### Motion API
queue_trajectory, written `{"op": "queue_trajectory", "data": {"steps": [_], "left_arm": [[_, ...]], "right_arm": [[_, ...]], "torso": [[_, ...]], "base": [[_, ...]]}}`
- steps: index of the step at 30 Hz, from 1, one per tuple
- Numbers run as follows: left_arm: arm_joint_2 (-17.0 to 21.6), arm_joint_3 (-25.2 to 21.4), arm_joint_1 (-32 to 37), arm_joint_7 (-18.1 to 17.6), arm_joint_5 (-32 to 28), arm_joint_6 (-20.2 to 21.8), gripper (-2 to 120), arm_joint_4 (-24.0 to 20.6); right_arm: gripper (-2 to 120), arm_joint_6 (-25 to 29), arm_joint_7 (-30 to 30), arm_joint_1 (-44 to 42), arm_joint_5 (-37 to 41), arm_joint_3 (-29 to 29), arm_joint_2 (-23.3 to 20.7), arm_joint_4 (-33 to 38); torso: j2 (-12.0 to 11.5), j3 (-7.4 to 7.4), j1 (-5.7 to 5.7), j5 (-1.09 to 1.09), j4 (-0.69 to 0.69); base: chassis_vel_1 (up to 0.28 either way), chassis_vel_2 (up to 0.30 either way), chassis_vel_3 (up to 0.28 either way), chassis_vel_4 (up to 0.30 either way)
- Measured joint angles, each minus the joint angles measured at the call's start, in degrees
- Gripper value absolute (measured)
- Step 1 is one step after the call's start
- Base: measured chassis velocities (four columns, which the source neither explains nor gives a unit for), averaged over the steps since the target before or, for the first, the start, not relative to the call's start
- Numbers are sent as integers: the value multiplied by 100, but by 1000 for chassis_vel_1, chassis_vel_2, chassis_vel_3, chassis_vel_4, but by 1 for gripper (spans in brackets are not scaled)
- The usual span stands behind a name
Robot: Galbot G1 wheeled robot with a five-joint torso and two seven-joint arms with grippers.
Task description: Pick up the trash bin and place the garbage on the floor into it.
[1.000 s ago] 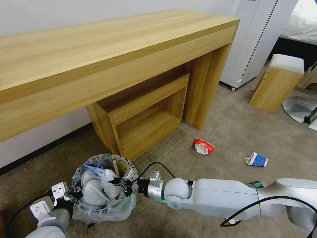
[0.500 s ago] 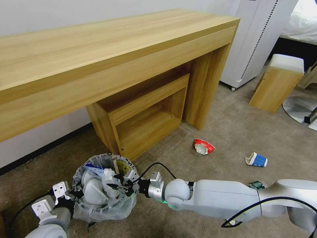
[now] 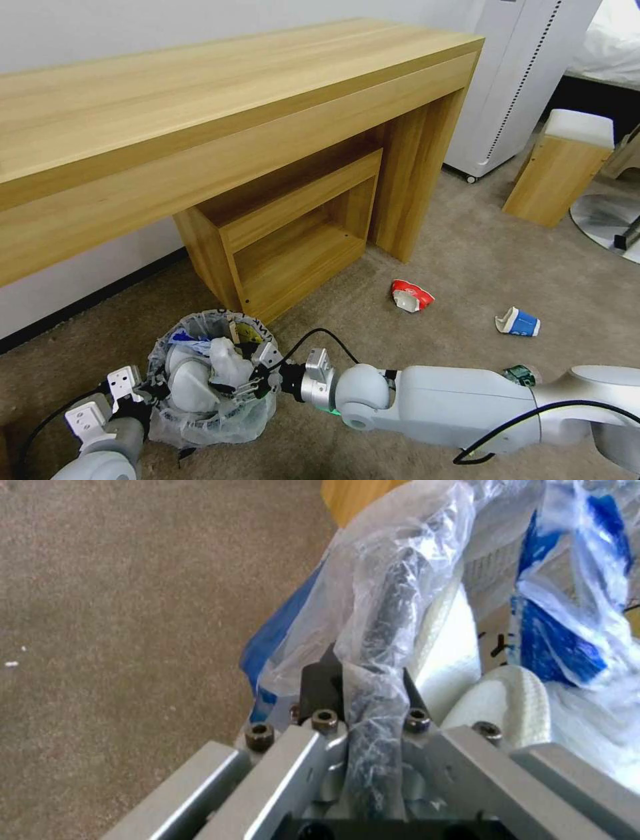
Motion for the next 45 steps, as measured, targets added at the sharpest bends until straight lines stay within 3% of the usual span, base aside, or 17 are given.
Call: {"op": "queue_trajectory", "data": {"steps": [9, 18, 21, 23, 33, 45], "left_arm": [[-28, 44, 19, 20, 55, -4, 1, -18], [5, 31, 43, 30, 64, -5, 1, -10], [36, 12, 92, 42, 63, -5, 1, -58], [37, 11, 94, 43, 62, -5, 1, -61], [122, -6, 178, 64, 59, -13, 1, -110], [158, 8, 262, 106, 104, -25, 1, -201]], "right_arm": [[100, 4, 171, -34, -4, 173, -80, 190], [100, 70, 270, -492, 55, 1579, -214, 643], [100, 41, 522, -710, 102, 2461, -444, 723], [100, 36, 534, -723, 102, 2501, -461, 723], [100, -310, 1215, -1585, -4, 4101, -1003, 630], [100, -414, 1292, -2309, -75, 5357, -897, 689]], "torso": [[0, 0, 0, 0, 0], [0, 0, 0, 0, 0], [0, 0, 0, 0, 1], [0, 0, 0, 0, 1], [0, 0, 0, 0, -1], [0, 0, 0, 0, 1]], "base": [[0, 0, 0, 0], [0, 0, 0, 0], [0, 0, 0, 0], [0, 0, 0, 0], [0, 0, 0, 0], [0, 0, 0, 0]]}}
